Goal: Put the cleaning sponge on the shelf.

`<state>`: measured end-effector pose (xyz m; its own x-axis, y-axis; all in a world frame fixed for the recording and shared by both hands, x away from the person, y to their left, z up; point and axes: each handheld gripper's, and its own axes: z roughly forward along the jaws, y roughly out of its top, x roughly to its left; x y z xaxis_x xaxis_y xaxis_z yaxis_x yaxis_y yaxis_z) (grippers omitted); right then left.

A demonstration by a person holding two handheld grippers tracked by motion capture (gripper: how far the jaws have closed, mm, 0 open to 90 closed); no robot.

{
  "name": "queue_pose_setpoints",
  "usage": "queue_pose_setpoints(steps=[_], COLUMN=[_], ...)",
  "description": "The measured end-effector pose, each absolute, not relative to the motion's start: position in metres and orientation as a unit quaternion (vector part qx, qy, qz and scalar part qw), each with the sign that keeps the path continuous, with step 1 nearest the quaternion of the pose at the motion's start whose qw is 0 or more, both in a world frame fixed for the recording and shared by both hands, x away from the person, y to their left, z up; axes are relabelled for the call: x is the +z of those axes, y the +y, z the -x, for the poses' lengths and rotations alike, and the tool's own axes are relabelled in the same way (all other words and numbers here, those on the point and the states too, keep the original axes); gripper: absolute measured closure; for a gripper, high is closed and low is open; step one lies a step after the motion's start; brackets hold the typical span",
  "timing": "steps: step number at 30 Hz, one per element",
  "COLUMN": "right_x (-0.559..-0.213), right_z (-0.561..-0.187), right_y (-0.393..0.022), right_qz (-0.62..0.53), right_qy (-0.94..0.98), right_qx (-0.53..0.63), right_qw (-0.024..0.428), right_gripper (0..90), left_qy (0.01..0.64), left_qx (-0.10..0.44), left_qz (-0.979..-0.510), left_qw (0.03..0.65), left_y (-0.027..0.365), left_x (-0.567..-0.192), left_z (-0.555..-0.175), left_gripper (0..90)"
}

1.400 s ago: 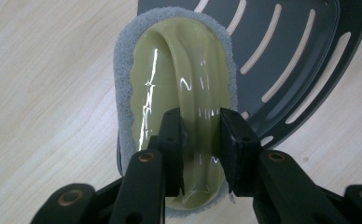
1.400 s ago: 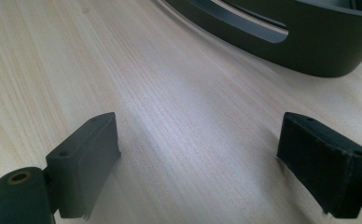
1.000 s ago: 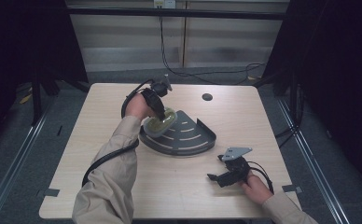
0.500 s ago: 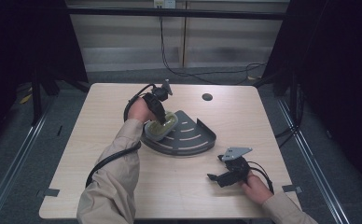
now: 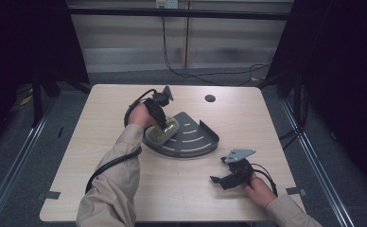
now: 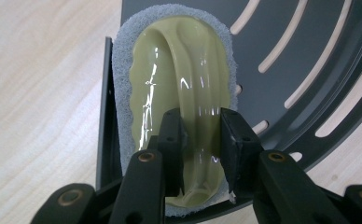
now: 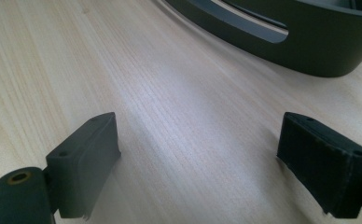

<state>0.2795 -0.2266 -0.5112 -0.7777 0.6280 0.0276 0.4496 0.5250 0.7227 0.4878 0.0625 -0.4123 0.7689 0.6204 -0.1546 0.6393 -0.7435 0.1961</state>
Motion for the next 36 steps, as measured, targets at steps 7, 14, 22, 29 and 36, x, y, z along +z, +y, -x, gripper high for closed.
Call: queue_pose_setpoints(steps=[7, 14, 22, 29, 36], right_x=[-0.5112, -0.5112, -0.5112, -0.5112, -0.5112], right_z=[-0.2796, -0.2795, -0.2795, -0.2794, -0.2795], right_y=[-0.2267, -0.2266, -0.2266, -0.2266, -0.2266], right_qz=[-0.311, -0.311, -0.312, -0.312, -0.312], right_qy=[0.865, 0.865, 0.865, 0.865, 0.865], right_qx=[0.375, 0.375, 0.375, 0.375, 0.375], right_qw=[0.119, 0.119, 0.118, 0.118, 0.119], right_gripper=[12.1, 12.1, 12.1, 12.1, 12.1], left_qy=[0.34, 0.341, 0.345, 0.356, 0.366], left_qx=[-0.036, -0.034, -0.035, -0.026, -0.027], left_qz=[-0.933, -0.932, -0.931, -0.927, -0.922], left_qw=[0.116, 0.114, 0.116, 0.118, 0.12], left_y=[0.067, 0.0655, 0.0658, 0.0671, 0.0691], left_x=[-0.415, -0.4191, -0.4227, -0.4222, -0.4193], left_z=[-0.4877, -0.4875, -0.4876, -0.4867, -0.4846], left_gripper=[71.5, 71.3, 71.1, 67.9, 60.3])
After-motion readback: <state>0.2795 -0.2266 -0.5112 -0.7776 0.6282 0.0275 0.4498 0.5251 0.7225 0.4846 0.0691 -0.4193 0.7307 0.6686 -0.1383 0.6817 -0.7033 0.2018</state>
